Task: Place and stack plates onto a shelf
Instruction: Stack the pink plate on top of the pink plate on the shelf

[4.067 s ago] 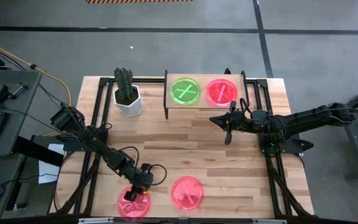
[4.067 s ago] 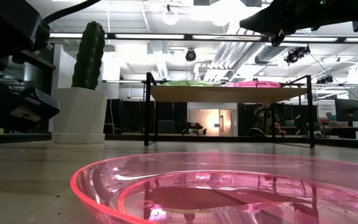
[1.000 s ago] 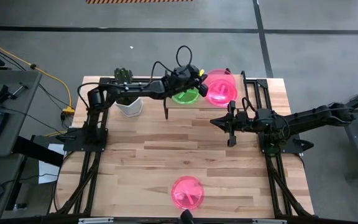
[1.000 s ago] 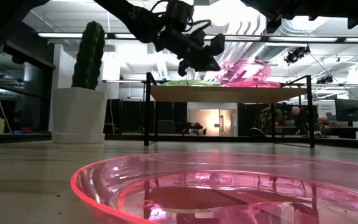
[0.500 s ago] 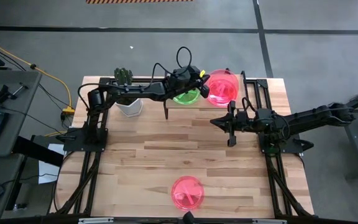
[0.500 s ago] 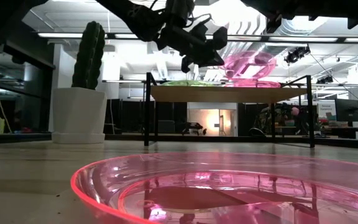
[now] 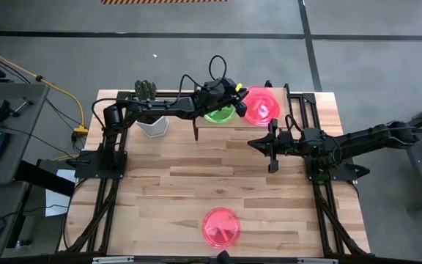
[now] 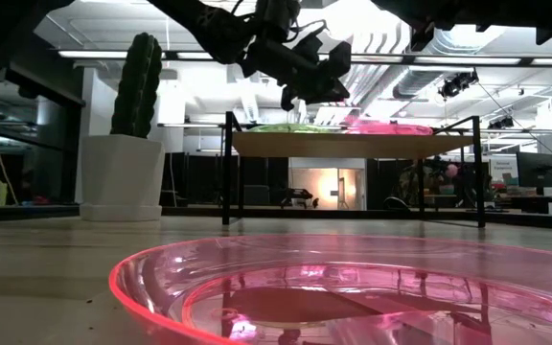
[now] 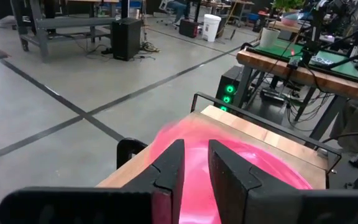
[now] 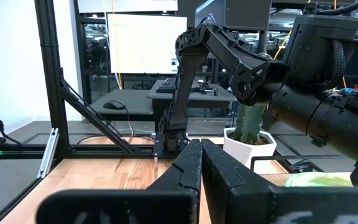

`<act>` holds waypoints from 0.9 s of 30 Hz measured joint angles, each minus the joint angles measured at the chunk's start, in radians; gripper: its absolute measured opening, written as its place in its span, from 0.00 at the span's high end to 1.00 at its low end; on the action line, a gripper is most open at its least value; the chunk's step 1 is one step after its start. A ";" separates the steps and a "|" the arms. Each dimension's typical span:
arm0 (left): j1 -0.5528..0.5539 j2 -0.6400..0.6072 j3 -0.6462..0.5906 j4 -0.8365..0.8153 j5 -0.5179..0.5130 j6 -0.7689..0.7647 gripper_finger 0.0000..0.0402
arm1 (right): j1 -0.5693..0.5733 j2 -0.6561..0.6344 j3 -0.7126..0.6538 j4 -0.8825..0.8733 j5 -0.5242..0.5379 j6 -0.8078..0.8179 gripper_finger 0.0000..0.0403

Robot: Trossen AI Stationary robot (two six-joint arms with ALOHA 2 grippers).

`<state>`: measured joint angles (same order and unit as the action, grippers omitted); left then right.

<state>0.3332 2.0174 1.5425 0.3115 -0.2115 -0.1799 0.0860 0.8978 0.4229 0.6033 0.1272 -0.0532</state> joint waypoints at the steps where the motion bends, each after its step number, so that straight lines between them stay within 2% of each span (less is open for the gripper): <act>1: 0.000 0.000 0.000 0.000 0.000 0.000 0.83 | 0.000 0.000 0.000 0.000 0.000 0.000 1.00; 13: 0.015 -0.019 -0.002 -0.025 -0.001 0.104 0.74 | 0.000 0.000 0.000 -0.007 0.000 0.001 1.00; 19: 0.053 -0.121 -0.001 -0.191 0.003 0.163 0.73 | 0.000 0.000 0.000 -0.039 0.000 0.002 1.00; 23: 0.075 -0.208 -0.030 -0.319 0.113 0.200 0.74 | 0.000 0.000 0.000 -0.043 0.000 0.002 1.00; 27: 0.070 -0.309 -0.143 -0.327 0.245 0.202 0.74 | 0.000 0.000 0.000 -0.045 0.000 0.001 1.00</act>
<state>0.4036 1.7084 1.3992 -0.0157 0.0332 0.0221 0.0860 0.8978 0.4229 0.5583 0.1272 -0.0524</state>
